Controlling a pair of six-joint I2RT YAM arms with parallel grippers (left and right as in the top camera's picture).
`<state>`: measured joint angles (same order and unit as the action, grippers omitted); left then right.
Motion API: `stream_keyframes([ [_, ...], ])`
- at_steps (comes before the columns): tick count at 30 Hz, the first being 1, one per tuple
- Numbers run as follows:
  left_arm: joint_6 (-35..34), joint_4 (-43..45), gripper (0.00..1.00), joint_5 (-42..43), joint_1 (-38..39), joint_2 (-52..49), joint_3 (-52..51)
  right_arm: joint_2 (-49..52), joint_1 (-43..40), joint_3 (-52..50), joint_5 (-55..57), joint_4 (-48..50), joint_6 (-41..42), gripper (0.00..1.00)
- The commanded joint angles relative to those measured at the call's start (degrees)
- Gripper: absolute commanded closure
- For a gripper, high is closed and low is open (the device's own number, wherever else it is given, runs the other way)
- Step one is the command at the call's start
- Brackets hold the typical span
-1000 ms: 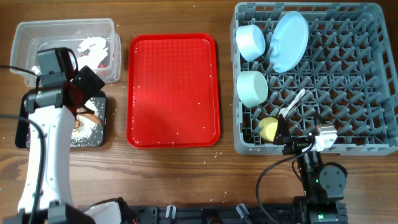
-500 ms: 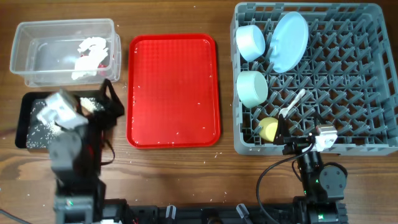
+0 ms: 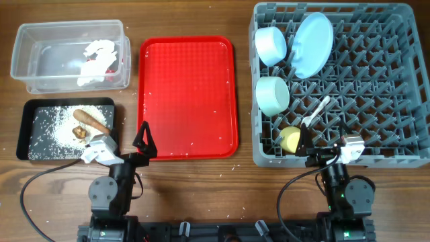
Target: Sort waste into correct bins and load items into the dishwasher rack
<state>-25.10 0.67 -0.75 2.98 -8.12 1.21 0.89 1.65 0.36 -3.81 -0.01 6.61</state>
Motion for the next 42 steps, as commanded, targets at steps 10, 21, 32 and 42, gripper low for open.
stream_keyframes([
  [10, 0.90, -4.72, 0.00, -0.59, 0.07, 7.96, -0.87, -0.61, -0.17, -0.07, -0.07, 0.15, 0.98, 0.00],
  [21, 0.90, -4.72, 0.00, -0.59, 0.07, 7.96, -0.87, -0.61, -0.17, -0.07, -0.07, 0.15, 0.96, 0.00],
  [32, 0.90, -4.72, 0.00, -0.59, 0.07, 7.96, -0.87, -0.61, -0.17, -0.07, -0.07, 0.15, 1.01, 0.00],
  [42, 0.90, -4.72, 0.00, -0.59, 0.07, 7.96, -0.87, -0.61, -0.17, -0.07, -0.07, 0.15, 0.98, 0.00],
])
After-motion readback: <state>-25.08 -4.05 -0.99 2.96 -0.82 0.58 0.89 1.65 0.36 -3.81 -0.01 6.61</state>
